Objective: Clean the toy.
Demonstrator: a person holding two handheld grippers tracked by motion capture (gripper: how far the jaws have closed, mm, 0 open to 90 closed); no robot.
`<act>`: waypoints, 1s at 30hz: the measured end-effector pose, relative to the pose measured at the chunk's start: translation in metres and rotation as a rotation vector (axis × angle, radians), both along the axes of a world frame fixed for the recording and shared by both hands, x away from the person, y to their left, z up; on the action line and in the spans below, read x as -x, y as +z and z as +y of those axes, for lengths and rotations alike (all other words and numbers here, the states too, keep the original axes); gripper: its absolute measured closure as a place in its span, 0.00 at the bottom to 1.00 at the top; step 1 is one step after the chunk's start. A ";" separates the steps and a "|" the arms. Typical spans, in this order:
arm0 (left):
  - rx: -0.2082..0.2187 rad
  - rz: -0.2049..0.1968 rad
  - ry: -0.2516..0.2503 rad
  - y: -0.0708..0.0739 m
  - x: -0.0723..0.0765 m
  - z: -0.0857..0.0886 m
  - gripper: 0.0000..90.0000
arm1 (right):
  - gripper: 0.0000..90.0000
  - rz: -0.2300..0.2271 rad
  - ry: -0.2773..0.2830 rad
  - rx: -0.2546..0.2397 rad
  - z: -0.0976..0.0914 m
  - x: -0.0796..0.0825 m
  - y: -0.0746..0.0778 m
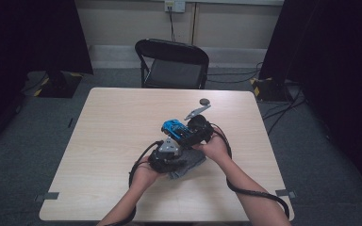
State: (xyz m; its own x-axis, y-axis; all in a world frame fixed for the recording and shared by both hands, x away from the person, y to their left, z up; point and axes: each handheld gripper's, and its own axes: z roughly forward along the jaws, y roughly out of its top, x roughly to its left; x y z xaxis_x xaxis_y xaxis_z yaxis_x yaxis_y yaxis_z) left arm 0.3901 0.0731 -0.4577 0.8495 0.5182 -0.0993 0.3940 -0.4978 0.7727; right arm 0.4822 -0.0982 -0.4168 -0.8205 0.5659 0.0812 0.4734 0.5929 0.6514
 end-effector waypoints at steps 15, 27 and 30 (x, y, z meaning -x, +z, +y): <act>-0.093 -0.026 0.255 0.007 -0.031 0.068 0.83 | 0.29 -0.016 0.028 -0.009 -0.007 0.009 0.007; -0.065 -0.017 0.319 0.005 -0.042 0.081 0.83 | 0.29 -0.020 0.055 -0.002 -0.006 0.016 0.005; -0.059 -0.026 0.306 0.007 -0.041 0.077 0.83 | 0.29 -0.014 0.054 -0.002 -0.007 0.017 0.002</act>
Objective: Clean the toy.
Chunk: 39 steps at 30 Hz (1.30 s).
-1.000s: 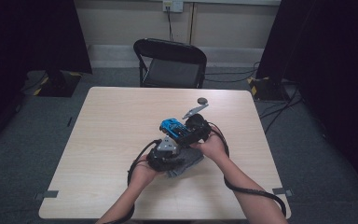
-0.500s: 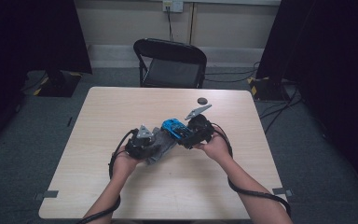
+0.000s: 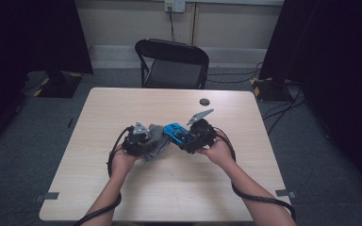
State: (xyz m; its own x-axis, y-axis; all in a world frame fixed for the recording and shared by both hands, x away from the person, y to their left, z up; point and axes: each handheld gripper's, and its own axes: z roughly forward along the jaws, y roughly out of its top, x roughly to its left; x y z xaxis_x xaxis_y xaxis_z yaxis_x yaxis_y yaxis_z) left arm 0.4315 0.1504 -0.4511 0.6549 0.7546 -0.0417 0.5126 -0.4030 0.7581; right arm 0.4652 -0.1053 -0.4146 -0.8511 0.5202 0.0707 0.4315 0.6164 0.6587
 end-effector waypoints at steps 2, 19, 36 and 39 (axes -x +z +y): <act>0.005 -0.005 -0.017 0.001 0.001 -0.004 0.83 | 0.29 -0.002 0.001 0.003 0.000 0.001 -0.002; 0.019 -0.016 -0.091 0.001 0.009 -0.027 0.83 | 0.29 0.011 0.002 -0.001 0.005 0.000 -0.004; 0.034 -0.004 -0.166 -0.004 0.021 -0.049 0.83 | 0.29 0.013 -0.015 -0.002 0.017 -0.007 -0.007; 0.033 -0.003 -0.181 -0.005 0.023 -0.054 0.83 | 0.29 0.010 -0.027 -0.001 0.020 -0.008 -0.007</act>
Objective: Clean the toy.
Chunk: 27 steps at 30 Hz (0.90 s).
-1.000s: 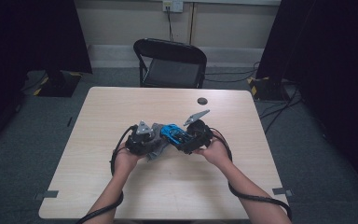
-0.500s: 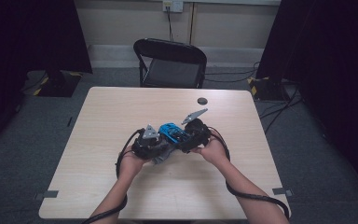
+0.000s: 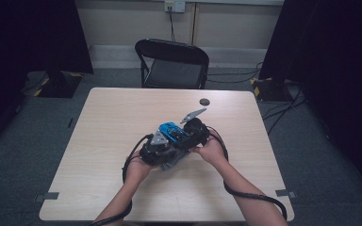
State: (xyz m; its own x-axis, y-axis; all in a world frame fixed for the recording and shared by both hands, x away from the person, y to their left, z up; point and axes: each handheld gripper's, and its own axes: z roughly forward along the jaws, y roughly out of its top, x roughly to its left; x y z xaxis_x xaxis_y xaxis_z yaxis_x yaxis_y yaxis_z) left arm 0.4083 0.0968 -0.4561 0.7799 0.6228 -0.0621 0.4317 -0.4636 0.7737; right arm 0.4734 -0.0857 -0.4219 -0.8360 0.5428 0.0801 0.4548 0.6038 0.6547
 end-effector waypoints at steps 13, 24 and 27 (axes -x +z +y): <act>-0.009 0.012 -0.095 -0.002 0.011 -0.022 0.83 | 0.29 -0.007 -0.026 -0.009 0.001 -0.006 0.001; -0.040 0.010 -0.016 0.000 0.003 0.005 0.83 | 0.29 -0.007 -0.026 -0.018 -0.010 -0.005 0.005; -0.059 0.003 0.035 0.001 -0.002 0.018 0.83 | 0.29 -0.008 -0.021 -0.023 -0.012 -0.002 0.006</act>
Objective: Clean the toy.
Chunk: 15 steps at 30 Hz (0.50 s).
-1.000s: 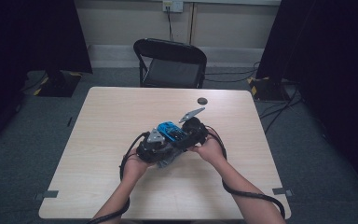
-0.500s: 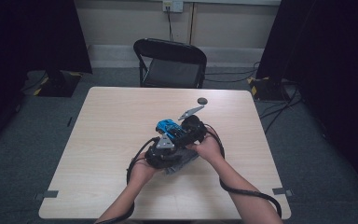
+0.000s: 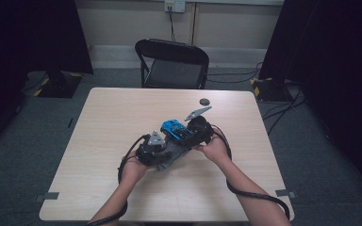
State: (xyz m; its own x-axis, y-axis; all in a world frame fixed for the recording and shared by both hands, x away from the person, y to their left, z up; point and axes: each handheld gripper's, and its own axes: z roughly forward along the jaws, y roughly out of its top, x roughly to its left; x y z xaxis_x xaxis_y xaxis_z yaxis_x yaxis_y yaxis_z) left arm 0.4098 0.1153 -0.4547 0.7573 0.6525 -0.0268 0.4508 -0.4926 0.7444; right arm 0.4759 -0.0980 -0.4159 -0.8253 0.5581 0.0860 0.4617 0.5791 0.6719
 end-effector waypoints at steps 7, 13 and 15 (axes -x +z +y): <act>-0.027 -0.016 0.079 0.003 -0.010 0.023 0.83 | 0.29 -0.006 0.021 -0.007 -0.005 0.007 0.003; -0.023 -0.012 0.123 0.005 -0.017 0.035 0.83 | 0.29 -0.011 0.027 -0.003 -0.009 0.013 0.000; -0.022 -0.020 0.134 0.007 -0.018 0.037 0.83 | 0.29 -0.004 0.031 -0.002 -0.009 0.013 -0.001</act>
State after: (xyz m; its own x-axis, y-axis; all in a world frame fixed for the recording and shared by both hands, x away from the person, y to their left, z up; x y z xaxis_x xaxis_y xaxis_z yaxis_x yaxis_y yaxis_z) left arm 0.4279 0.1527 -0.4477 0.6634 0.7483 0.0030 0.4988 -0.4452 0.7436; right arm 0.4629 -0.1073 -0.4172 -0.8427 0.5318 0.0840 0.4407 0.5918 0.6750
